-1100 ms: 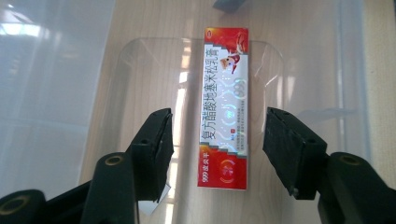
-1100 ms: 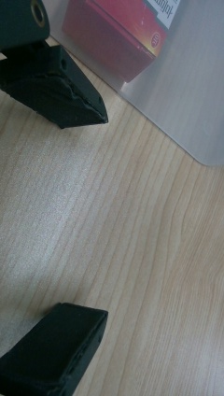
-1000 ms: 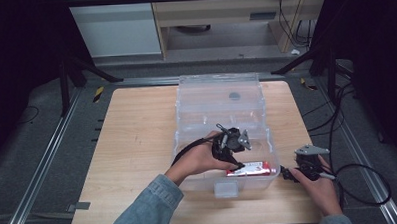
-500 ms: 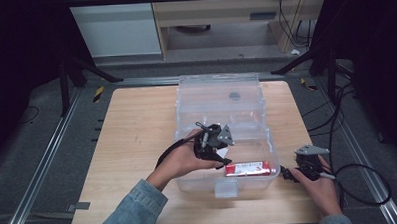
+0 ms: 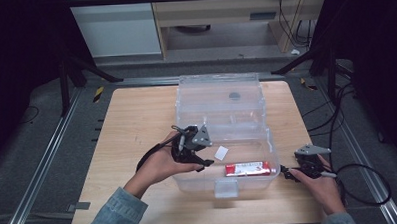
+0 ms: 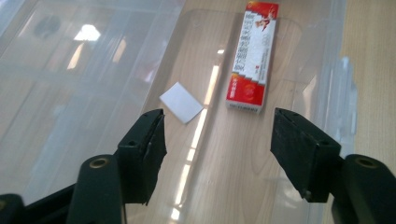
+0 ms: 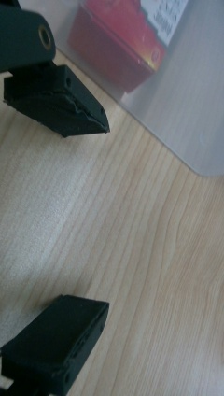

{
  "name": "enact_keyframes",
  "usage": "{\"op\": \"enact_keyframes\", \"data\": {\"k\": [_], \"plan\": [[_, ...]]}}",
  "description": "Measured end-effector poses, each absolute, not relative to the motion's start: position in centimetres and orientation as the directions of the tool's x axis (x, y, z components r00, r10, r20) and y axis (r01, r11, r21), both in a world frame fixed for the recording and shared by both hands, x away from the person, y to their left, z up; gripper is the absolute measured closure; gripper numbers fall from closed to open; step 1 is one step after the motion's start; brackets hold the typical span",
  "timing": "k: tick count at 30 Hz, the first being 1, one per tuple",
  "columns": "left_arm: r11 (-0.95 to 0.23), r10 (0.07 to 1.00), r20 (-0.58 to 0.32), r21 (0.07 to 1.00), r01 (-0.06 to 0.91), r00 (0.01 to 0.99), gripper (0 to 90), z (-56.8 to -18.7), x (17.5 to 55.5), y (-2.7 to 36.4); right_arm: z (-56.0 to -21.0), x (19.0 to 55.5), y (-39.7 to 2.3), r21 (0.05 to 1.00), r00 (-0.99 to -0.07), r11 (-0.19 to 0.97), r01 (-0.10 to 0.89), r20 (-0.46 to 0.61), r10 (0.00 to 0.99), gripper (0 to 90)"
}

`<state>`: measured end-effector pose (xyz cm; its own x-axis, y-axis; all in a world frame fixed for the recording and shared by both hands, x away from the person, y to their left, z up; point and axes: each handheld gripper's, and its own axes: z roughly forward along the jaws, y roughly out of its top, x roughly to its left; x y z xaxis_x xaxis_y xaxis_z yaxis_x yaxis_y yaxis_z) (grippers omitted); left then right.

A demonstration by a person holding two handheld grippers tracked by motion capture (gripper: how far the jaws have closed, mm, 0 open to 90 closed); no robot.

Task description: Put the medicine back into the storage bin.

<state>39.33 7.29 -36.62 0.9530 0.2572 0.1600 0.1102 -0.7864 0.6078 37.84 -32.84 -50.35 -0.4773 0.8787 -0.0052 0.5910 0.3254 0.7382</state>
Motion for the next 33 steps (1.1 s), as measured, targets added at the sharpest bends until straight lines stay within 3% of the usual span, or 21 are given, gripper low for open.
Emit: {"op": "enact_keyframes", "data": {"k": [13, 20, 28, 33], "plan": [[-0.759, 0.379, 0.137, 0.611, 0.223, 0.915, 25.3, -36.5, 37.6, 11.5, -42.6, 38.5, -33.3, 0.778, -0.511, 0.367, 0.510, -0.069, 0.857, 39.8], [-0.756, 0.374, 0.127, 0.615, 0.223, 0.919, 31.6, -36.5, 36.9, 11.9, -38.0, 40.8, -31.0, 0.757, -0.574, 0.439, 0.484, -0.104, 0.812, 52.0], [-0.756, 0.366, 0.103, 0.613, 0.231, 0.925, 31.6, -37.0, 36.2, 11.4, -34.5, 42.8, -28.5, 0.733, -0.641, 0.514, 0.445, -0.140, 0.755, 54.6], [-0.744, 0.370, 0.082, 0.623, 0.242, 0.925, 31.4, -37.7, 35.7, 11.4, -33.6, 43.8, -27.3, 0.721, -0.672, 0.539, 0.435, -0.138, 0.728, 47.1]]}}
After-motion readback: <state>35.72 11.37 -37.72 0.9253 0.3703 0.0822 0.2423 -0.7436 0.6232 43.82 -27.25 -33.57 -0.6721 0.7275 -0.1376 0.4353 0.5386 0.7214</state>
